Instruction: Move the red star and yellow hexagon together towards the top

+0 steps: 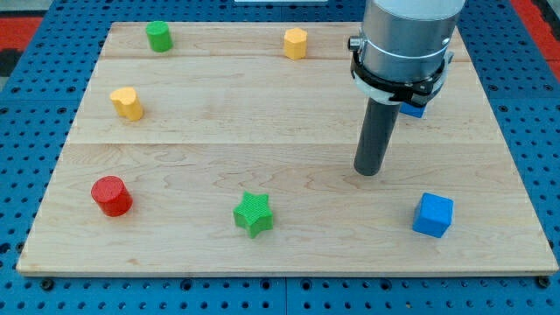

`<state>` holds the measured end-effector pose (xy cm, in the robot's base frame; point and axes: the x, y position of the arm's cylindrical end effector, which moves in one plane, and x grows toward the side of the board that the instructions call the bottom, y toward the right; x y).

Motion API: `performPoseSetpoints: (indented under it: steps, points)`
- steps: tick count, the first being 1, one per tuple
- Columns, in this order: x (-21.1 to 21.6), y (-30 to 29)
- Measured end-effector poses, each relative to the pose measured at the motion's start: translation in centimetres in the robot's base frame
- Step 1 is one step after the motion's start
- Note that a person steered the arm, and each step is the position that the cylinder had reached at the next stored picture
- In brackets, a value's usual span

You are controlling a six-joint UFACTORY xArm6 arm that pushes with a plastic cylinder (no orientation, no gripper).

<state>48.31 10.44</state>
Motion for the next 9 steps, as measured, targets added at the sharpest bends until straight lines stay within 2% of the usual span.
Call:
performPoseSetpoints:
  steps: [1,2,3,4,5,6,7,8,9]
  points:
    - [0.3,-0.8]
    - [-4.5,-0.7]
    - [-8.0,-8.4]
    - [-13.5,-8.7]
    - [-16.3,1.1]
    - [-16.8,12.4]
    - [-18.8,14.7]
    - [-24.1,15.4]
    - [-26.5,10.9]
